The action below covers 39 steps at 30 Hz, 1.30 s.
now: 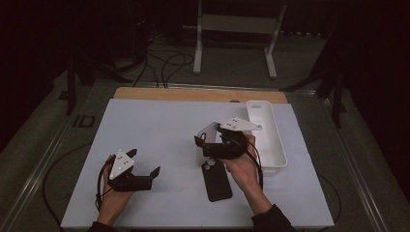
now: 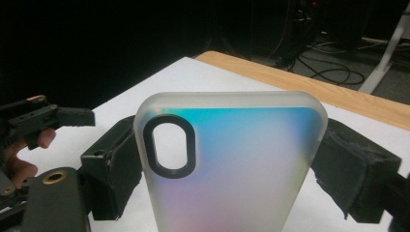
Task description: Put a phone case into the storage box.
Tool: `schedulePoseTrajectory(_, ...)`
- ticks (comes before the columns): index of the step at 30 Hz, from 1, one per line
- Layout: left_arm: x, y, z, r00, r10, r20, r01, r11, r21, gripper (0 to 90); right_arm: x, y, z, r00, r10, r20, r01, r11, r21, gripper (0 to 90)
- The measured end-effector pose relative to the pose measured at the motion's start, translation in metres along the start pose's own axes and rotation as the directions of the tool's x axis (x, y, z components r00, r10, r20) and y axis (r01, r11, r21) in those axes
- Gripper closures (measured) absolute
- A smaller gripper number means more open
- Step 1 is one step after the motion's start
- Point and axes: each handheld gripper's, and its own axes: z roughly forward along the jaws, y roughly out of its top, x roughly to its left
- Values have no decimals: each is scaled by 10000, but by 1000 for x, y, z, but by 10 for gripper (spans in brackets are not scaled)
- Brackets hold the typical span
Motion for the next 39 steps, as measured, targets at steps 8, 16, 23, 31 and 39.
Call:
schedulePoseTrajectory(8, 3, -10, -7, 9992, 153, -362, -152, 9999, 28, 2, -5, 4, -3, 9998, 58, 214, -56, 9999, -86, 170)
schedulePoseTrajectory(16, 4, -12, -9, 9987, 145, -486, -150, 9998, -100, 2, -13, 12, -5, 9987, -16, 505, 23, 9999, -156, 170)
schedulePoseTrajectory(23, 3, -13, -9, 9981, 197, -583, -202, 9998, -71, 2, -23, 21, -6, 9971, 48, 760, -33, 9998, -207, 169)
schedulePoseTrajectory(31, 4, -13, -11, 9978, 76, -664, -89, 9998, -191, 2, -36, 32, -6, 9938, 57, 1114, -20, 9994, -334, 169)
schedulePoseTrajectory(39, 4, -13, -11, 9974, 50, -720, -62, 9998, -168, 2, -48, 40, -4, 9908, 0, 1352, 51, 9993, -373, 169)
